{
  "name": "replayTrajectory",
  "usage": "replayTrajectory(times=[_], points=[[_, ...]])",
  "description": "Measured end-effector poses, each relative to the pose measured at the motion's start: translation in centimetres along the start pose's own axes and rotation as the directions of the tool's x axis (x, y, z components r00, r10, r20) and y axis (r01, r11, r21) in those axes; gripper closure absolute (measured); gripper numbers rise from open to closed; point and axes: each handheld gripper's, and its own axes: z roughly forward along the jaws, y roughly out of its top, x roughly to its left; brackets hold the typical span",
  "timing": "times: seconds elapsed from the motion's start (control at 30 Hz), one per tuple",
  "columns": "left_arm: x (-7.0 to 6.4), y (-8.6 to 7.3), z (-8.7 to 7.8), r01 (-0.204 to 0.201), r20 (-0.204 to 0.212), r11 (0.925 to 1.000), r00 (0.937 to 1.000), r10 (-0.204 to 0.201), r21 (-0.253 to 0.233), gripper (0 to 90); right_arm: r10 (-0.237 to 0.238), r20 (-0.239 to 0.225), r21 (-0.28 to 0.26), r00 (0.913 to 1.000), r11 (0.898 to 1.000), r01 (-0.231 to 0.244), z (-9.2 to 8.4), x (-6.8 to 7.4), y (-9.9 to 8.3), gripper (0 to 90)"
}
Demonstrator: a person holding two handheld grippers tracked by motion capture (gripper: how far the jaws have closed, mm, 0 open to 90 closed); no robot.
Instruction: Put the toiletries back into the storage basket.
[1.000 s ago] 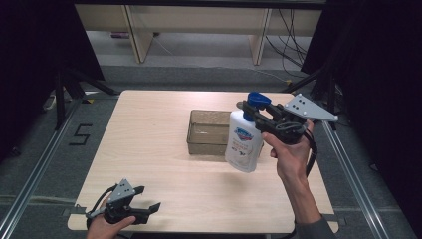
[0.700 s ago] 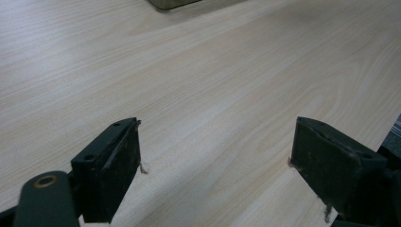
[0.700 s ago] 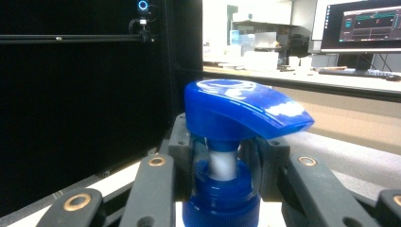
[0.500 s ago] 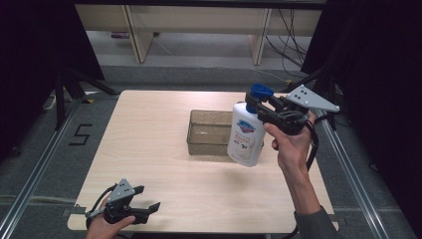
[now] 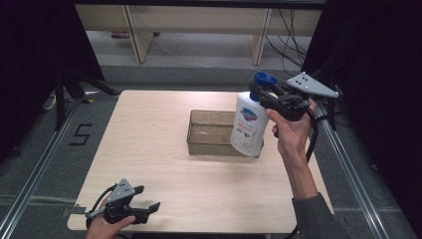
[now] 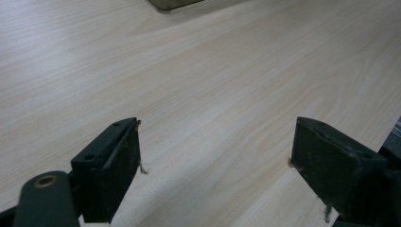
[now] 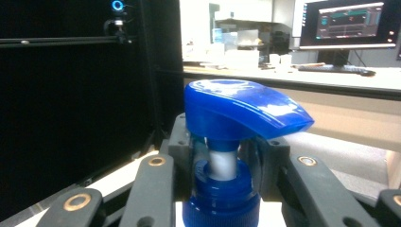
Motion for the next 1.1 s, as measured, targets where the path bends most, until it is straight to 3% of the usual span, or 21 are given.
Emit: replayTrajectory(times=[0.07,0.4,0.47,0.53,1.1], points=[[0.0,0.0,0.0,0.0,0.001,1.0,1.0,0.0,0.0,16.0,0.023,0.005,0.004,0.9997,1.0,-0.023,0.4,-0.4,-0.1,66.4],[-0.1,0.0,-0.1,0.002,-0.003,1.0,1.0,-0.002,-0.004,16.0,0.005,0.055,0.005,0.9985,1.0,-0.006,1.7,-2.2,0.1,66.3],[-0.1,0.1,-0.2,0.006,-0.008,1.0,0.9999,-0.006,-0.005,16.0,0.028,0.065,0.011,0.9975,1.0,-0.028,2.0,-2.3,0.0,66.3],[-0.1,0.1,-0.2,0.005,-0.007,1.0,1.0,-0.005,-0.006,16.0,0.019,0.071,0.01,0.9973,1.0,-0.019,2.2,-2.7,-0.2,66.3],[0.0,0.1,-0.3,0.005,0.005,0.9999,1.0,-0.005,-0.011,16.0,0.05,0.092,0.022,0.9945,0.998,-0.052,3.4,-3.7,-1.1,66.4]])
